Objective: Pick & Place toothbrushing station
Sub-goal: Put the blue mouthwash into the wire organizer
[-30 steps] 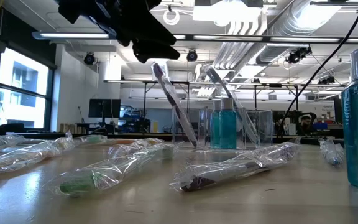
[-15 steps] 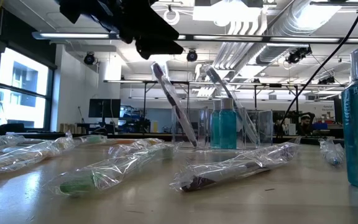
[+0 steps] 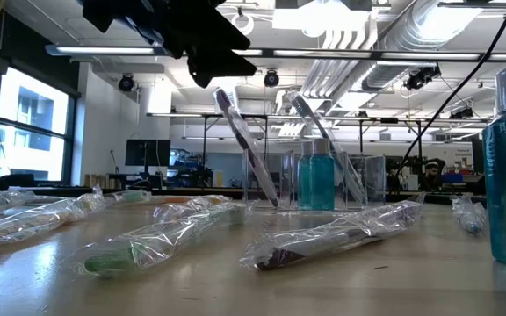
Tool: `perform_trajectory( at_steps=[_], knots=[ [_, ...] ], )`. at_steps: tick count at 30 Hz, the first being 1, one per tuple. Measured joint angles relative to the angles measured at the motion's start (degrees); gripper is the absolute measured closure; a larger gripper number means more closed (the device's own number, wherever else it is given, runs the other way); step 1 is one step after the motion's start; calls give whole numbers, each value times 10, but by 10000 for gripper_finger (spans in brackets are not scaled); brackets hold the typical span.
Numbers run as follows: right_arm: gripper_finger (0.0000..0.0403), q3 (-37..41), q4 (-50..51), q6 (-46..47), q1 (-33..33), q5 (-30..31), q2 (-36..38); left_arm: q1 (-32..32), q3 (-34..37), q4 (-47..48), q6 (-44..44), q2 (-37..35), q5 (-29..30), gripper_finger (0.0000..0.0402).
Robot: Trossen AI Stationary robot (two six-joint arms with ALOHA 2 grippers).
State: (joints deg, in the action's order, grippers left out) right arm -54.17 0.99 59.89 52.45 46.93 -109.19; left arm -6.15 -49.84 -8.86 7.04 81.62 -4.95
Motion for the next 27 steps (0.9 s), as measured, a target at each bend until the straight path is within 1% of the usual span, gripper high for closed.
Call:
perform_trajectory(
  at_steps=[6, 10, 15, 23, 27],
  knots=[
    [123, 0, -4, 3, -16, -38, 0, -25, 0, 0, 10, 0, -1, 171],
    [141, 0, -4, 3, -16, -38, 0, -45, 0, 0, 10, 0, -1, 171],
    [198, 0, -4, 3, -16, -39, 0, -63, 0, 0, 9, 0, 0, 171],
    [334, 0, 12, -2, -16, -47, 1, -66, 0, -2, 8, 0, 7, 171],
    [339, 0, 17, -2, -16, -46, 1, -66, 0, -2, -3, 0, 11, 171]
  ],
)
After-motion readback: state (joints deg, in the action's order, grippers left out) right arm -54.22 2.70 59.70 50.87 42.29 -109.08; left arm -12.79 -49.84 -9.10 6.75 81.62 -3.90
